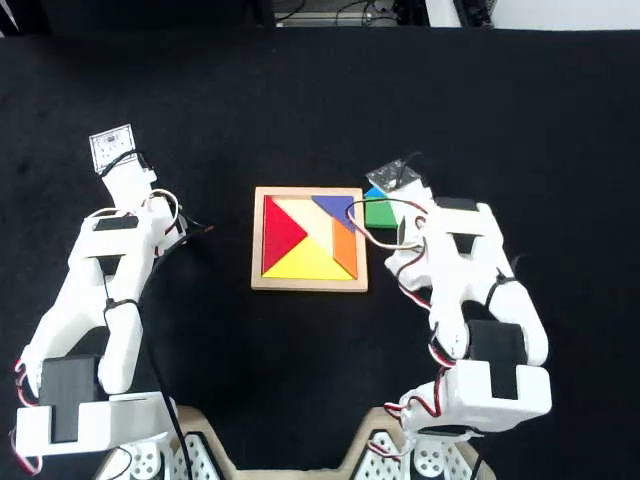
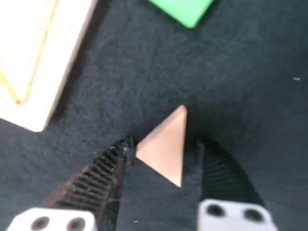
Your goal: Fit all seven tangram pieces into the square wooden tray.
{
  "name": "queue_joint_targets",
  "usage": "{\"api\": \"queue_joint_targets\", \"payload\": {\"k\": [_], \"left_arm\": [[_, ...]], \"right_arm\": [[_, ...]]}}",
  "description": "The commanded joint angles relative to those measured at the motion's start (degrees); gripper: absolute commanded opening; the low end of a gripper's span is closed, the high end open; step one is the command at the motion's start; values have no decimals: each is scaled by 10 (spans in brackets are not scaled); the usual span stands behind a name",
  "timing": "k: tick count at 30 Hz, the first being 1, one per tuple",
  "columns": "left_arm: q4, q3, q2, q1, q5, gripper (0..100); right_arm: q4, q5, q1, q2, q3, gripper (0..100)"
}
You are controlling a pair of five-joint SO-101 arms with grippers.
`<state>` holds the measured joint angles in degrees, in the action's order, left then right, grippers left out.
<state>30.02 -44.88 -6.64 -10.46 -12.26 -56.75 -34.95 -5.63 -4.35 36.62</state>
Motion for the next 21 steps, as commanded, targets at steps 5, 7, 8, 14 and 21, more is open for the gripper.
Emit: {"api": "queue_joint_targets", "payload": {"k": [5,7,8,14,21], "left_arm": [[-10,3,-3,0,6,130],[-10,3,-3,0,6,130],[-10,3,-3,0,6,130],[-10,3,-3,0,6,130],[-10,4,-3,0,6,130]], "right_arm": [[-2,-18,-4,-10,-11,78],[-2,-18,-4,-10,-11,76],[-2,-18,-4,-9,-11,75],[-7,-14,0,22,-13,74],[-70,47,33,182,-15,74]]}}
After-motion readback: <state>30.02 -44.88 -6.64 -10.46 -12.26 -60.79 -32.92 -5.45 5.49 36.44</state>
